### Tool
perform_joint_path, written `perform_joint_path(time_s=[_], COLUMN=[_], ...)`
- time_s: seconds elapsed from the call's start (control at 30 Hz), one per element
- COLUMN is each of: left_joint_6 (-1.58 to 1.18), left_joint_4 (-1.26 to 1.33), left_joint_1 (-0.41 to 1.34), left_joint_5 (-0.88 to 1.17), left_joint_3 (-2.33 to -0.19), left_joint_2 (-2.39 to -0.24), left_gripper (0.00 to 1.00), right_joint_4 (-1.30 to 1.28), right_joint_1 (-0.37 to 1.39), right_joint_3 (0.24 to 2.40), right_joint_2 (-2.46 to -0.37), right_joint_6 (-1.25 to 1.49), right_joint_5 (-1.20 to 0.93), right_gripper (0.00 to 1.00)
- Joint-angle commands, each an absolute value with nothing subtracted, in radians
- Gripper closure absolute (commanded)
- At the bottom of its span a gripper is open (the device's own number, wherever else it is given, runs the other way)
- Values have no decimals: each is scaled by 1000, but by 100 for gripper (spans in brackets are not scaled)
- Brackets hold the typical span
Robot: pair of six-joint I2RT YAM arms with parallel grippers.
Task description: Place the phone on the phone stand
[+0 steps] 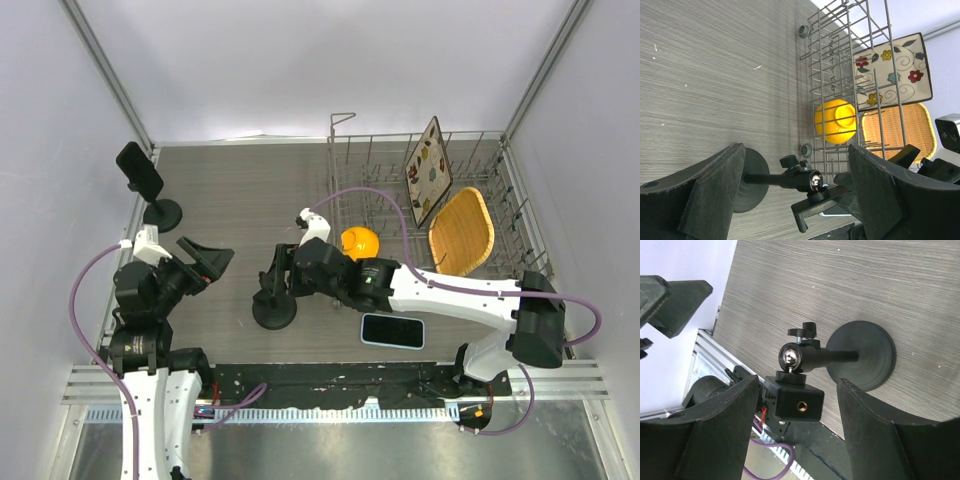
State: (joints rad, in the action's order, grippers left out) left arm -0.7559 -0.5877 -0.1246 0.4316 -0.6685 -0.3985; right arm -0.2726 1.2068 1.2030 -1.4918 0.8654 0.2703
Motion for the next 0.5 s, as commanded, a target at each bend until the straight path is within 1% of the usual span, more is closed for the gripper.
perform_joint_path(time_s=[0.0, 0.03, 0.07, 0.13, 0.2, 0.23, 0.3, 0.33, 0.47], left_joint_6=[-767, -769, -769, -769, -775, -778, -788, -795, -833], left_joint_4=[-551, -551, -552, -554, -551, -548, -540, -529, -497], left_joint_1=[-123, -123, -124, -124, -123, -124, -123, -123, -123], left_joint_5=[469, 471, 469, 472, 474, 479, 483, 489, 508], left_joint_3=[-666, -666, -666, -663, -658, -655, -649, -646, -621], left_joint_2=[-391, -391, -390, -391, -390, -391, -394, -394, -396], left_gripper=[12, 12, 12, 12, 12, 12, 12, 12, 13], right_joint_4=[-163, -141, -127, -75, -26, -14, 33, 50, 150], right_joint_1=[1203, 1200, 1195, 1183, 1175, 1172, 1173, 1172, 1161], right_joint_3=[1175, 1163, 1129, 1065, 1023, 985, 951, 915, 862], right_joint_2=[-1462, -1450, -1442, -1411, -1393, -1376, -1359, -1350, -1357], right_joint_6=[928, 949, 963, 1021, 1078, 1094, 1130, 1165, 1218], right_joint_5=[272, 273, 275, 275, 279, 284, 307, 311, 293], right_gripper=[36, 41, 49, 56, 59, 62, 66, 70, 76])
